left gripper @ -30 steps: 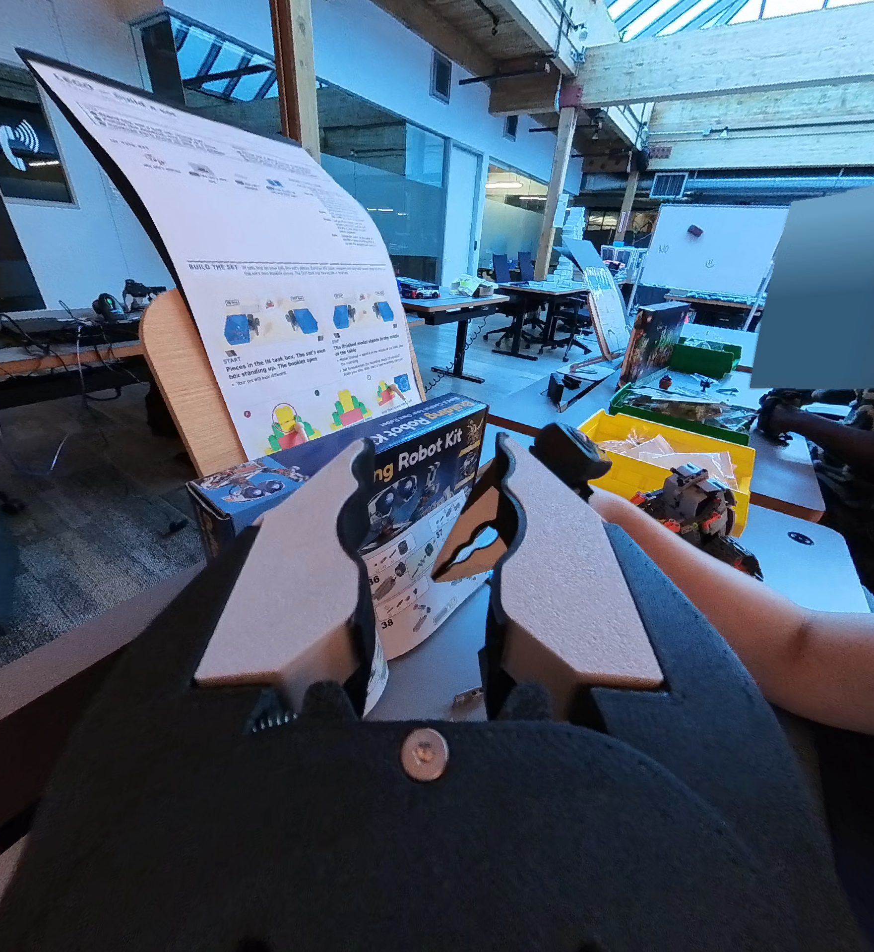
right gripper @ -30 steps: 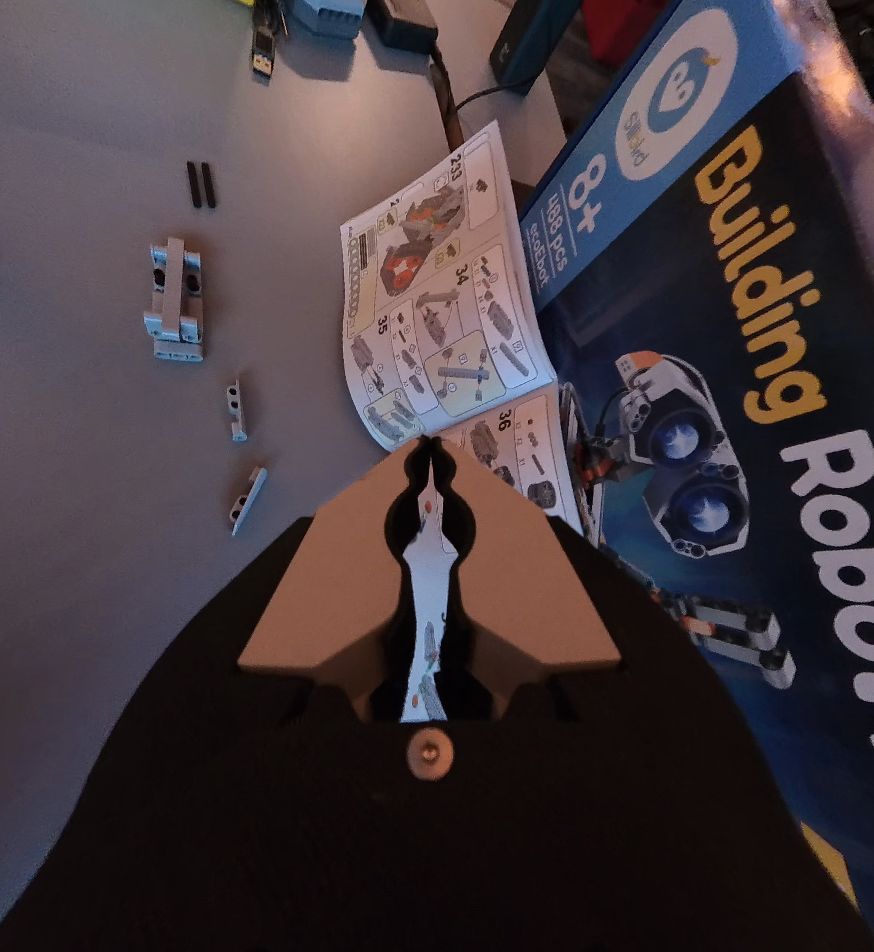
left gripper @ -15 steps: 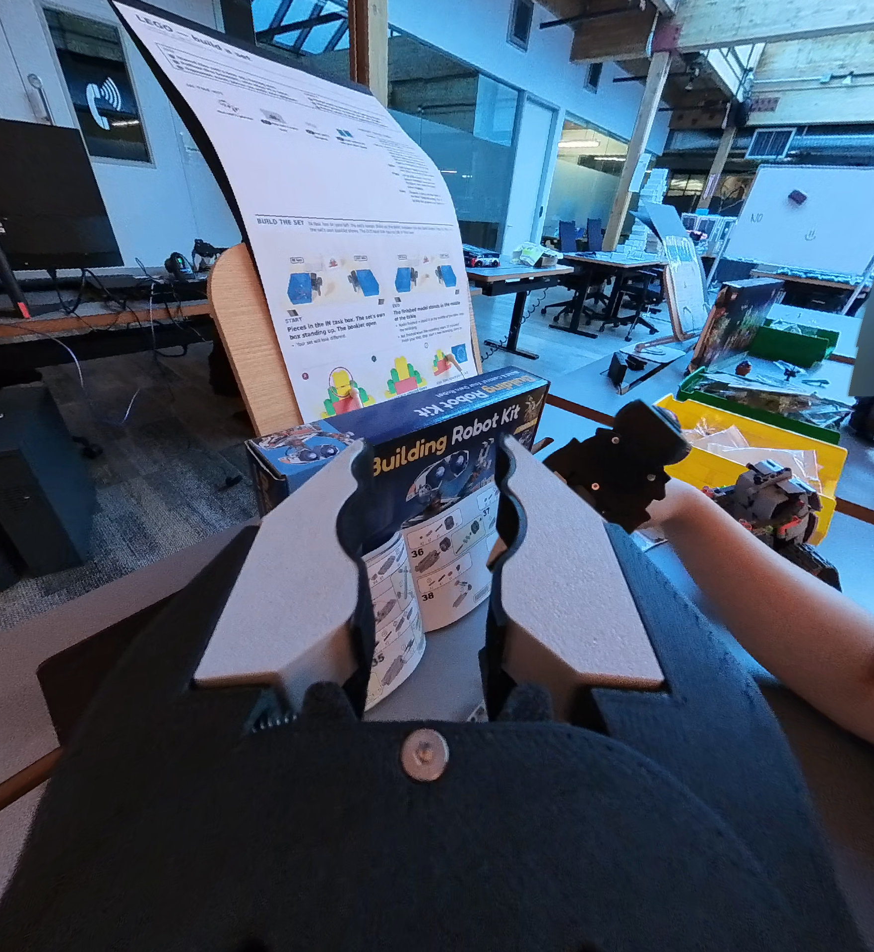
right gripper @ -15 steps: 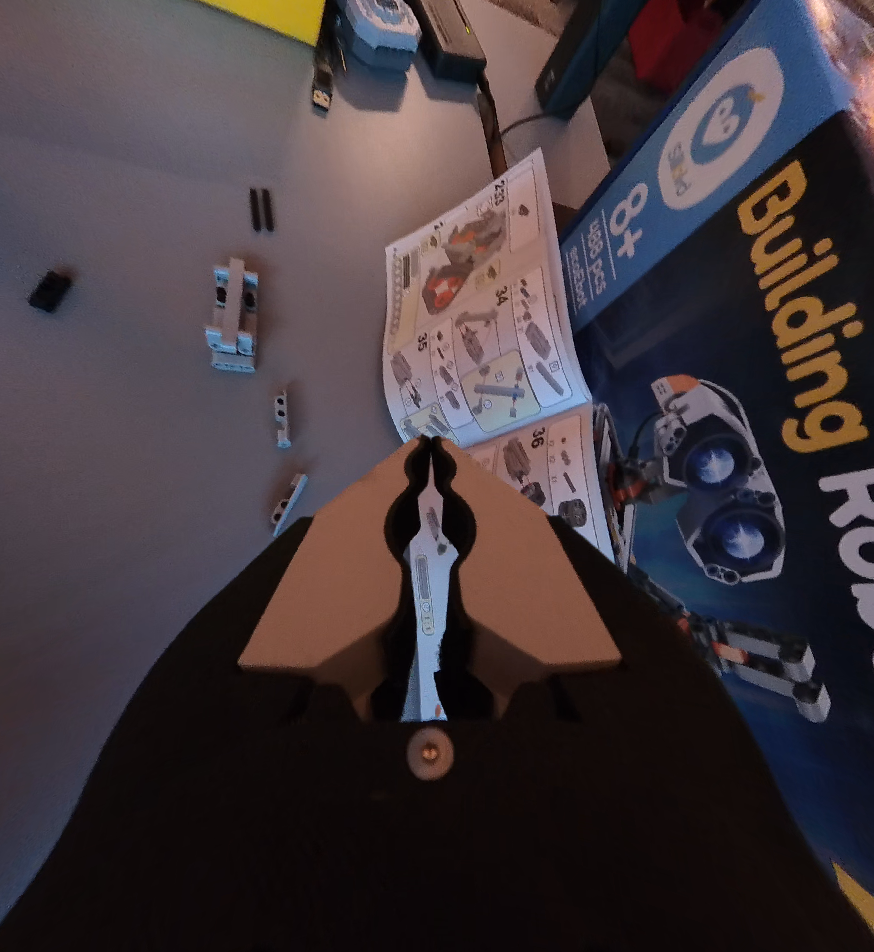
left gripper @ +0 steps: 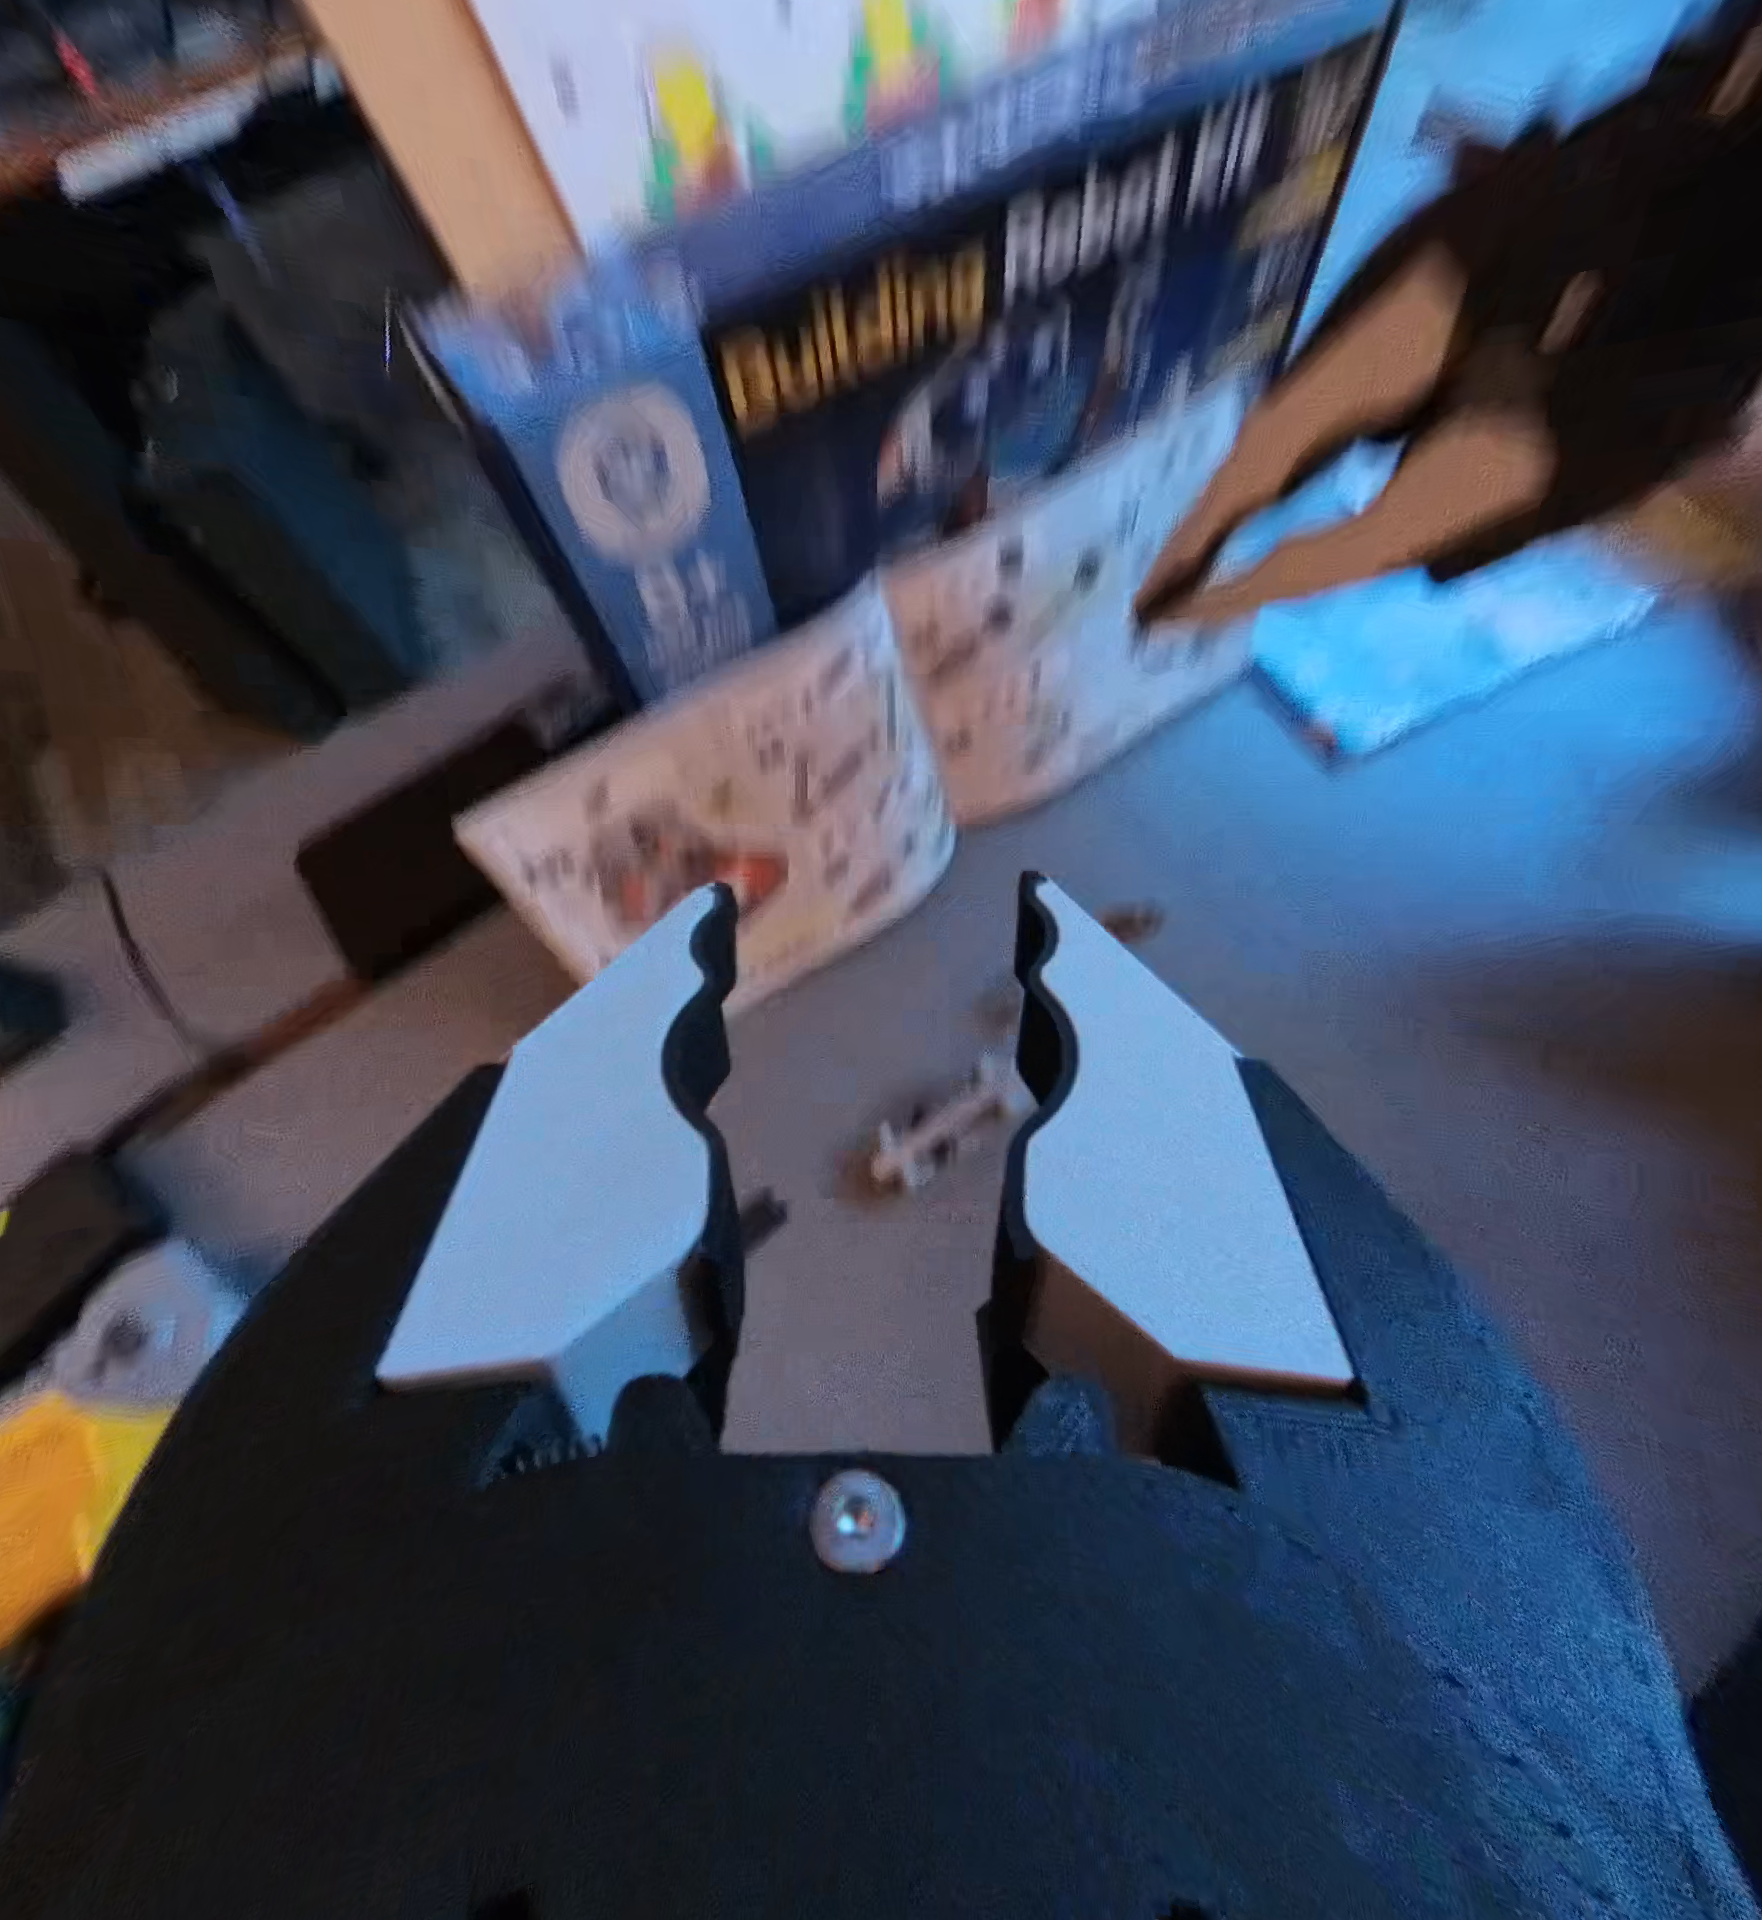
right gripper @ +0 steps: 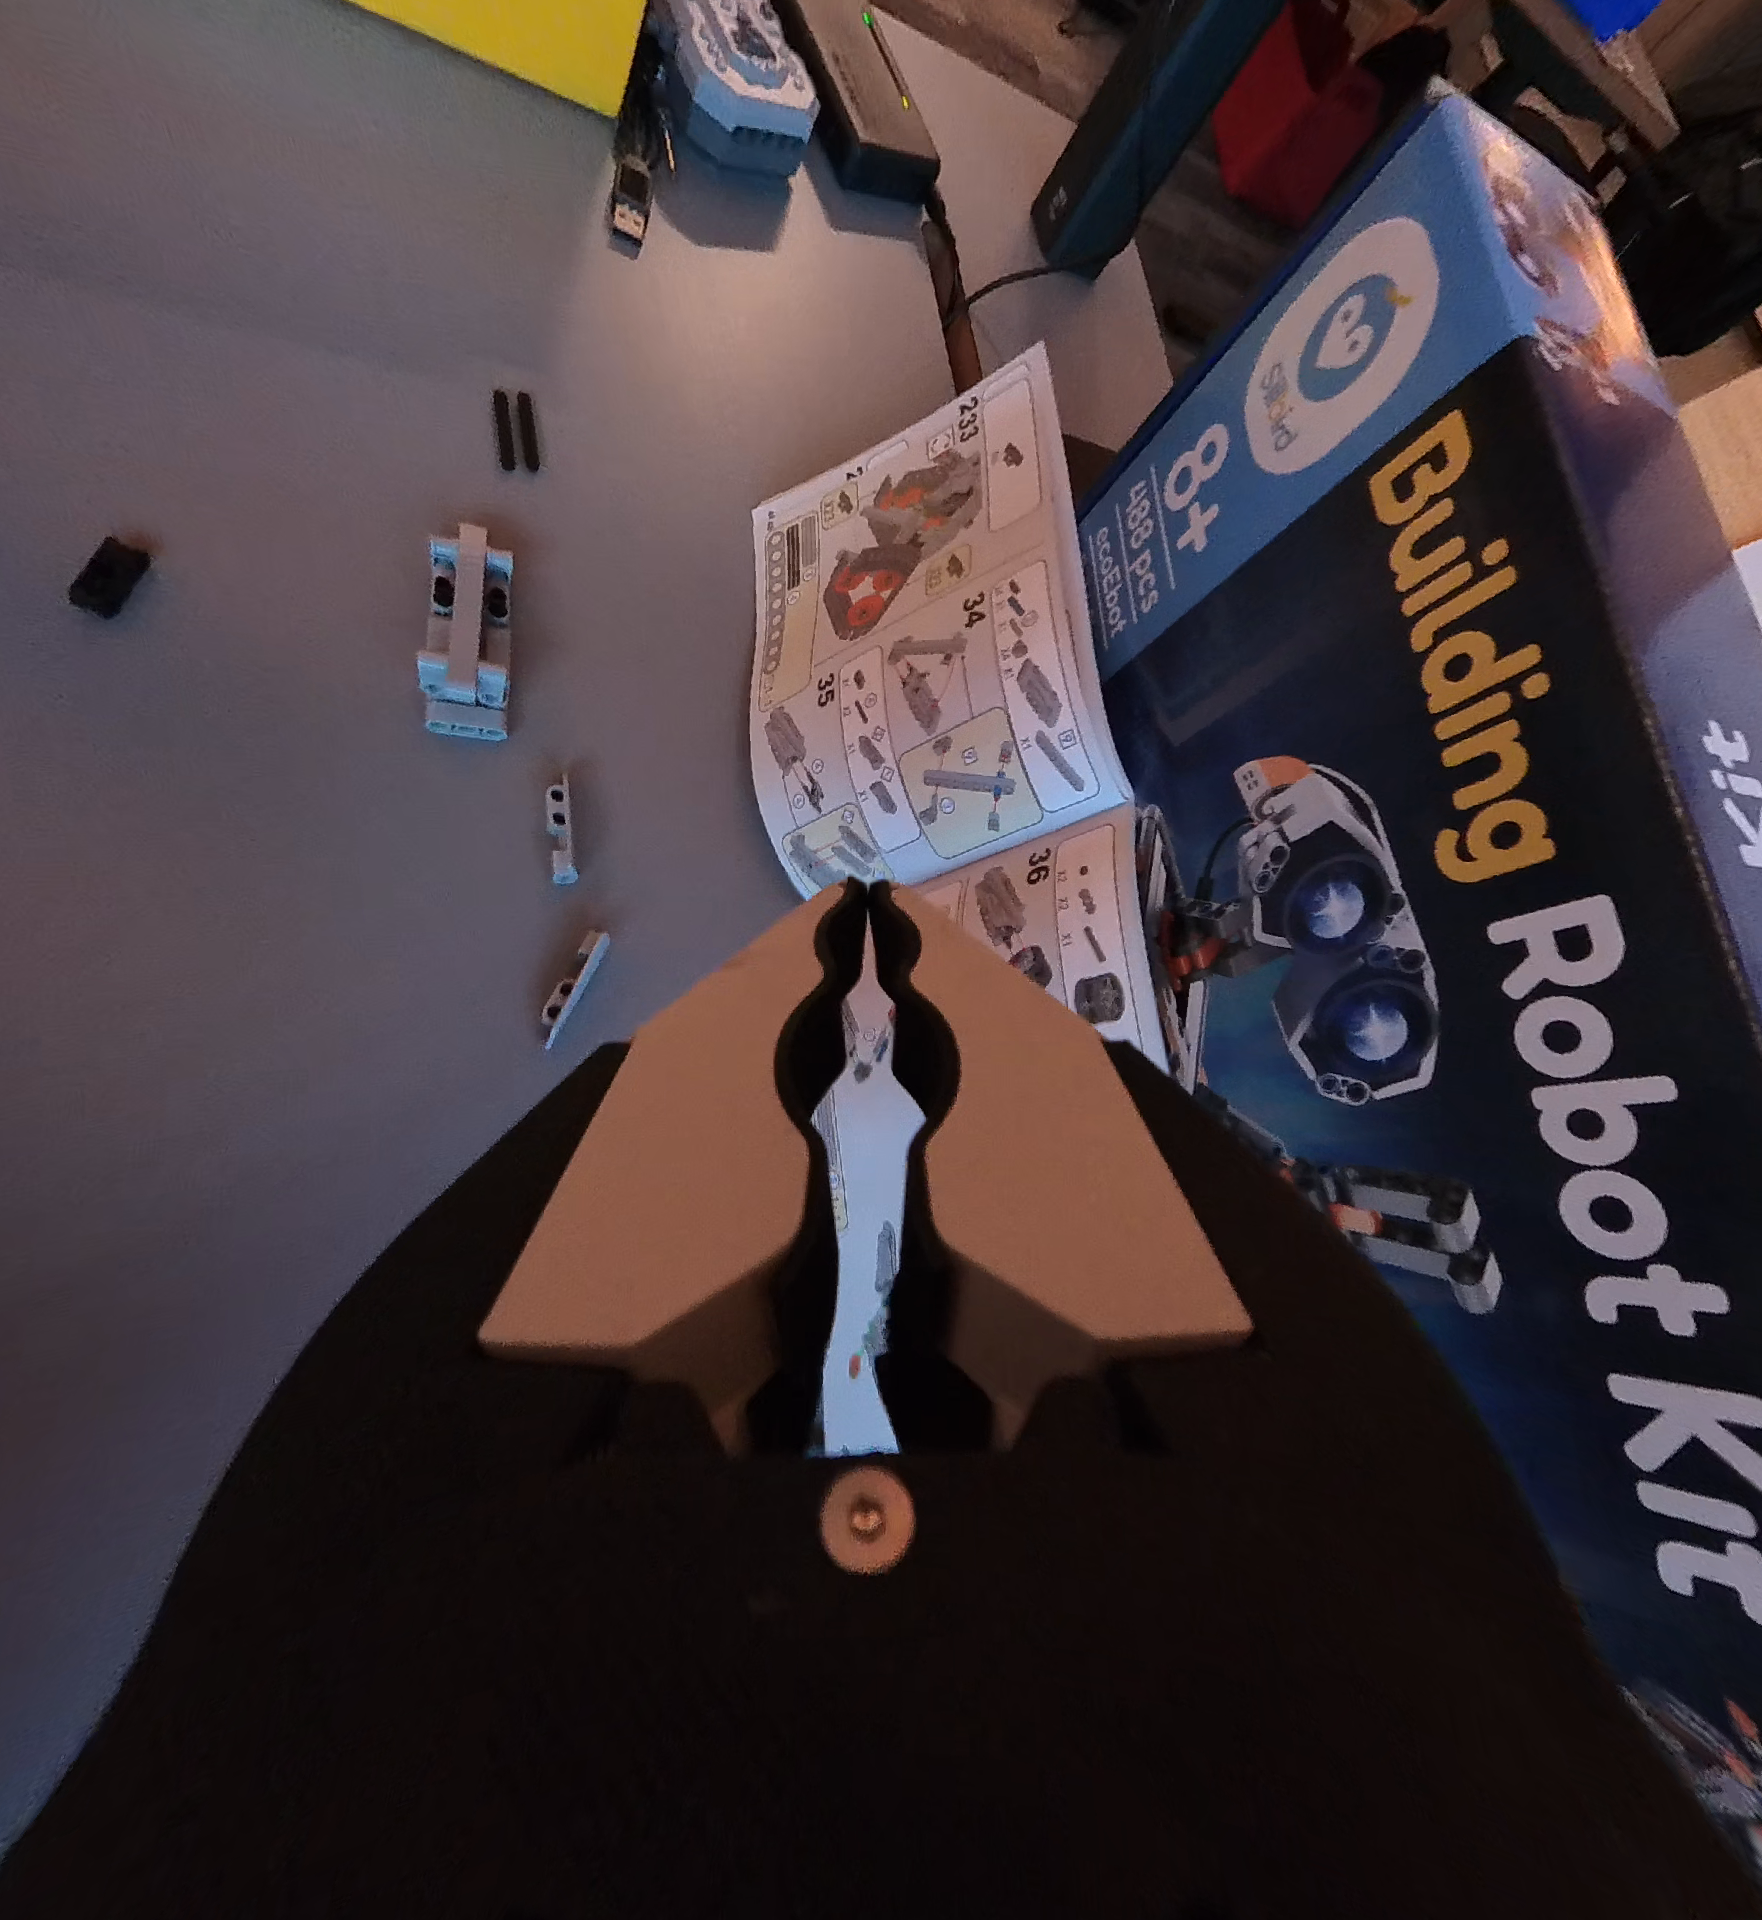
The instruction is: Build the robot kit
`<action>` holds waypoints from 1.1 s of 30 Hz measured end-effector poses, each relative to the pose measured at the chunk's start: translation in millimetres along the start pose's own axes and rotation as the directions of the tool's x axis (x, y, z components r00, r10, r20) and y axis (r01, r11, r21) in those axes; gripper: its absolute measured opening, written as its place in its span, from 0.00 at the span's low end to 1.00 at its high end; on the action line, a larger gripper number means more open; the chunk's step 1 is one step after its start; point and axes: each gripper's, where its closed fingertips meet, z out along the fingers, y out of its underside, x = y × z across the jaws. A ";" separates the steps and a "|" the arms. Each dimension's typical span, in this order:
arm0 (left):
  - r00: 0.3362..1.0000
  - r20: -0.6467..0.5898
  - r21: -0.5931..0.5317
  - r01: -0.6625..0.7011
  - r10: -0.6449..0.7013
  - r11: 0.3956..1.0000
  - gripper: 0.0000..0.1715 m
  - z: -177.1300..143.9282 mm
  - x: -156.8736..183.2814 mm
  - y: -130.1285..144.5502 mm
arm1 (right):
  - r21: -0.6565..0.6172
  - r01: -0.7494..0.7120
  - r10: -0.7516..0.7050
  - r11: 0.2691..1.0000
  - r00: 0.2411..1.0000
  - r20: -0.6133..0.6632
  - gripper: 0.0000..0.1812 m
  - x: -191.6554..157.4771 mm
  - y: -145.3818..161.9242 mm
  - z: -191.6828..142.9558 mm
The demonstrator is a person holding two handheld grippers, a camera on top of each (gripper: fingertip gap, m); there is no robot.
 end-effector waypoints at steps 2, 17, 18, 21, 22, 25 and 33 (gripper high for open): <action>0.999 0.039 -0.109 -0.020 0.025 0.994 0.32 2.5 18.9 53.6 | -0.040 0.027 -0.028 0.999 1.000 -0.014 0.01 -1.1 5.2 -1.4; 0.944 0.079 -0.360 0.327 -0.320 0.874 0.33 25.0 82.5 196.0 | -0.150 0.146 -0.148 0.978 0.989 -0.001 0.01 -17.4 9.4 6.9; 0.937 0.062 -0.368 0.343 -0.345 0.864 0.33 27.5 85.1 197.9 | -0.148 0.147 -0.149 0.978 0.989 -0.007 0.01 -15.8 9.4 5.7; 0.948 0.063 -0.374 0.312 -0.312 0.873 0.28 33.6 86.4 201.7 | -0.151 0.139 -0.144 0.979 0.989 -0.024 0.01 -10.9 10.4 1.8; 0.955 0.071 -0.376 0.293 -0.288 0.879 0.27 34.1 86.6 202.4 | -0.155 0.136 -0.142 0.979 0.990 -0.026 0.01 -9.9 11.7 0.7; 0.972 0.099 -0.389 0.237 -0.215 0.890 0.25 34.9 85.3 204.9 | -0.177 0.130 -0.138 0.976 0.990 -0.037 0.01 -6.1 17.8 -1.6; 0.990 0.068 -0.350 0.139 -0.123 0.926 0.12 38.5 87.7 203.3 | -0.206 0.117 -0.126 0.972 0.991 -0.035 0.01 -4.2 27.1 1.5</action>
